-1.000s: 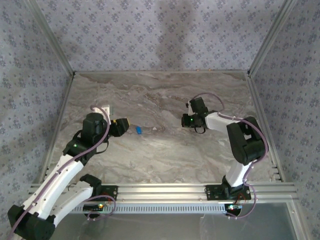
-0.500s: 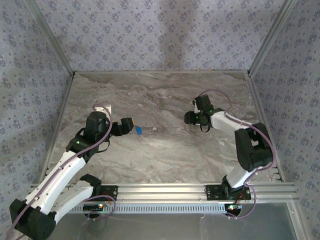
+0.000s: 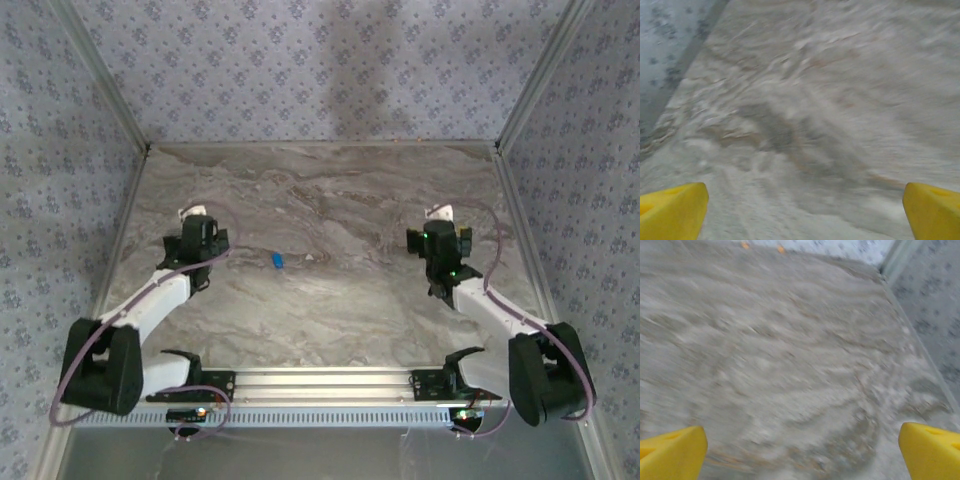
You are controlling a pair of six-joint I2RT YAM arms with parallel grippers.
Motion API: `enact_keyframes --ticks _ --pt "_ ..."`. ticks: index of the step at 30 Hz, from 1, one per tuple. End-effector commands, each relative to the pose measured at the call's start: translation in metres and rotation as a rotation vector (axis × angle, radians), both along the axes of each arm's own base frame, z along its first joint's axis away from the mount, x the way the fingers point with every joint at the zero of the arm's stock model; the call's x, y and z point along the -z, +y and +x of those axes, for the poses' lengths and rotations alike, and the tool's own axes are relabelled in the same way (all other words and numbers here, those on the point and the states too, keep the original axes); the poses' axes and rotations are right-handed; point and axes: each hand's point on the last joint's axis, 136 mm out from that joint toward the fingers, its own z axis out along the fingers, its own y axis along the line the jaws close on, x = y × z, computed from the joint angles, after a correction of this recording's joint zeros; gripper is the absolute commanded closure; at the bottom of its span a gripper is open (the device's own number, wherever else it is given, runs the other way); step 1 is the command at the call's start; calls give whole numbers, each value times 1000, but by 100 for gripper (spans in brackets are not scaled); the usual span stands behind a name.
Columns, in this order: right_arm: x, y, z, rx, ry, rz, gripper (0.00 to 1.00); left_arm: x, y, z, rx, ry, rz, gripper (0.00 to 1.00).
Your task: Remove the keys from the keyring
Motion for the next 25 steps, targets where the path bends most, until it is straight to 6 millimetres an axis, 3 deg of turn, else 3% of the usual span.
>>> enact_keyframes --ticks 1,4,6,10,12,13,15,25 --pt "-22 -24 13 49 -167 -28 0 -4 7 27 33 -131 112 1" --pt "-11 -35 17 62 -229 5 0 -7 2 44 87 -193 126 1" --pt "4 -37 20 42 -232 71 0 -6 3 51 113 -268 40 1" --pt "32 -14 29 -131 -245 74 0 3 8 54 127 -270 -23 1" --pt "36 -18 36 -112 -188 94 0 14 4 50 187 -286 -92 1" --pt "41 -20 39 -120 -138 129 0 10 6 52 186 -353 -73 1" --pt "44 -26 45 -119 -109 192 0 17 4 51 182 -262 -89 1" --pt "43 -28 46 -115 -117 190 1 13 12 49 126 -307 -54 1"
